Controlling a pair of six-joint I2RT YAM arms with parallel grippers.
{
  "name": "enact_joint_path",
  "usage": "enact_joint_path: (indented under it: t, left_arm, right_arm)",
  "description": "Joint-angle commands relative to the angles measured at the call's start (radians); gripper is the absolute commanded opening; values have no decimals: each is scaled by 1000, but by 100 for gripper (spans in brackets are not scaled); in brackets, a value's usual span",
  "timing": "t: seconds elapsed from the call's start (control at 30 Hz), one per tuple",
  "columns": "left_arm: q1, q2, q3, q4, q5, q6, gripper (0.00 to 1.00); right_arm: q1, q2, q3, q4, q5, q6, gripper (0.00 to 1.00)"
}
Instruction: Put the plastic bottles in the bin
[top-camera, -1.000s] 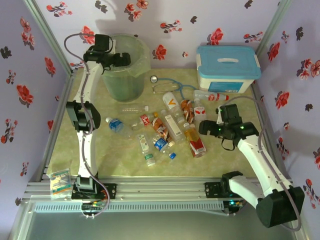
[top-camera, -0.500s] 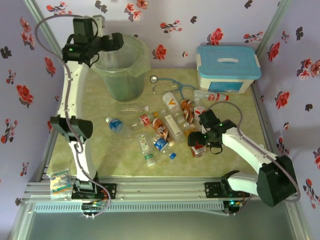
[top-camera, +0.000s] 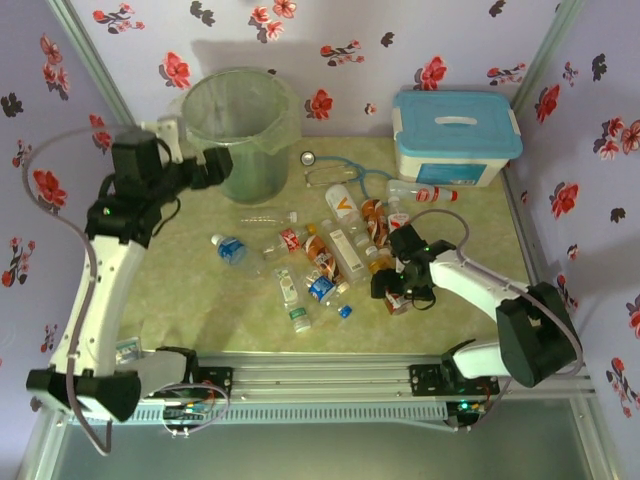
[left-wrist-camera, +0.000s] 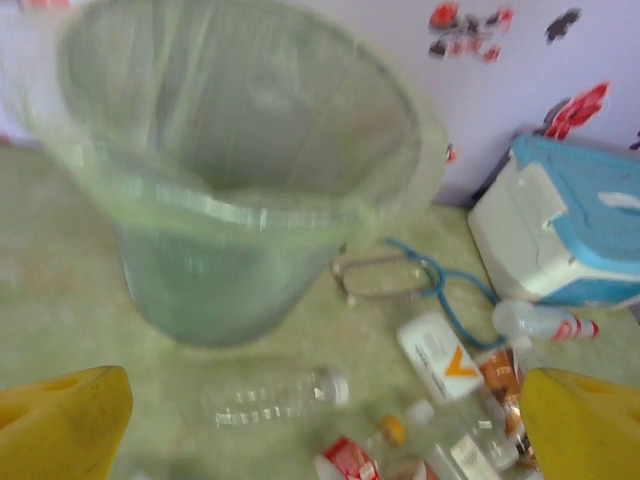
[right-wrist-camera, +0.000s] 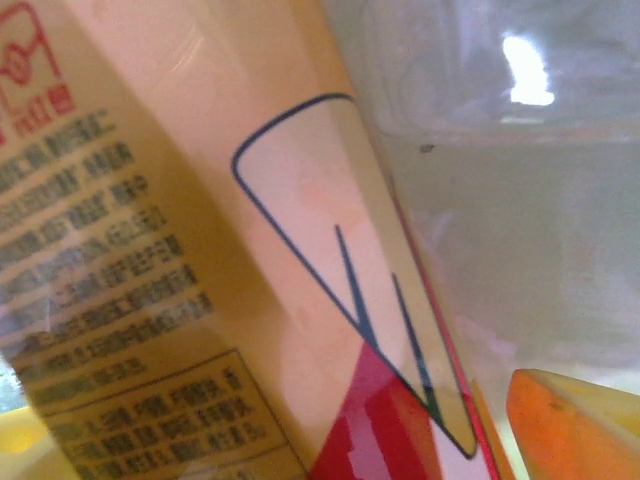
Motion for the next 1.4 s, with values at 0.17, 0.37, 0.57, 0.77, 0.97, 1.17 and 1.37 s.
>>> enact_joint_path:
  t: [0.17,0.37,0.57,0.77,0.97,1.17,1.37]
  left_arm:
    - [-68,-169,-401,245,0,-310,100]
    - [-114,-159,-436,312,-41,-378,100]
    - [-213,-121,-432,407,-34,-445,100]
    - [-321,-58,-463,574,12,-532,100]
    - [-404,18,-480,726,51,-602,100]
    - [-451,85,-472,800,51,-627,100]
    - [-474,118,-450,764,26,-615,100]
  right_arm:
    - [17,-85,11,-121,9,9,60]
    - [14,-186,112,-211,-7,-9,57]
    - [14,-244,175,-28,-120,-12,57]
    - [34,-140,245,309,-345,134,56]
    - [145,1,371,333,-334,79,56]
    - [221,55,405,385,-318,93,56]
    - [237,59,411,392,-294,86,56]
